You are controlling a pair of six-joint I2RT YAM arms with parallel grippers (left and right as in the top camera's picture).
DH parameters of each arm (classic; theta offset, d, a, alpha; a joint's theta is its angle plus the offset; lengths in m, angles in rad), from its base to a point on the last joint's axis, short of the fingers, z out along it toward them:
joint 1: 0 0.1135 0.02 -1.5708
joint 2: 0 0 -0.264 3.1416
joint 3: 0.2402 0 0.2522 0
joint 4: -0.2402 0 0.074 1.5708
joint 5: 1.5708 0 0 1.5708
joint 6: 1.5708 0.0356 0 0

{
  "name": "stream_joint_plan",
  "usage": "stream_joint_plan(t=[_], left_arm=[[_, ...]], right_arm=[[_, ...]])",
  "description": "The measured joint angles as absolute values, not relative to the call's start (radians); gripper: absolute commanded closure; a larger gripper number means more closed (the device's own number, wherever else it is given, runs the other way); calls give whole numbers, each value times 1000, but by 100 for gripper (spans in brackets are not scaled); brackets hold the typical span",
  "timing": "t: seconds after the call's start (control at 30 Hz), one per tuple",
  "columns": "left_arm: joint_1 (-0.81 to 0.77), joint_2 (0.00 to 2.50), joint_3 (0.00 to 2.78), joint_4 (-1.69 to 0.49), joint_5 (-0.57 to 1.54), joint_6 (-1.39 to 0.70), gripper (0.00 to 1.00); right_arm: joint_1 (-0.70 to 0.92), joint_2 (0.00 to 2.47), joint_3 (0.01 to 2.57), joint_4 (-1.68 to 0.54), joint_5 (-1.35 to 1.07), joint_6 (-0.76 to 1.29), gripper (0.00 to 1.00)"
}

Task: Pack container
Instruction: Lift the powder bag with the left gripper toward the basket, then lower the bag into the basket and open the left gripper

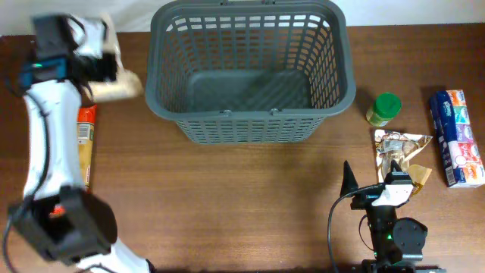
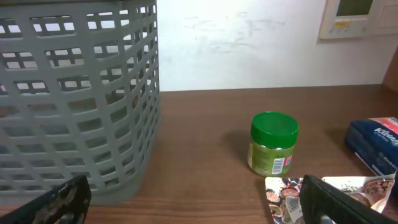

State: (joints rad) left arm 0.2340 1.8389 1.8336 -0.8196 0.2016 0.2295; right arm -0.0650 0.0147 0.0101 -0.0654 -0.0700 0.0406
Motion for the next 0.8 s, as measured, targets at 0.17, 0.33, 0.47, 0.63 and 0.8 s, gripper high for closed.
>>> stream_joint_plan(t=[0.17,0.33,0.47,0.63,0.8], left_arm=[[218,1697,1967,-820,202,218,98],[133,1603,2014,-819,256,251,98],[27,1588,2014,-819,334,306,98],[-126,1611,2014,-819,397,410,98],[-266,1655,2014,-814,422,511,98]], right_arm=[[-65,15,10,-65,-70,40,1],[-65,15,10,-65,-70,41,1],[-65,15,10,-65,-70,41,1],[-65,15,10,-65,-70,40,1],[-65,15,10,-65,-70,41,1]])
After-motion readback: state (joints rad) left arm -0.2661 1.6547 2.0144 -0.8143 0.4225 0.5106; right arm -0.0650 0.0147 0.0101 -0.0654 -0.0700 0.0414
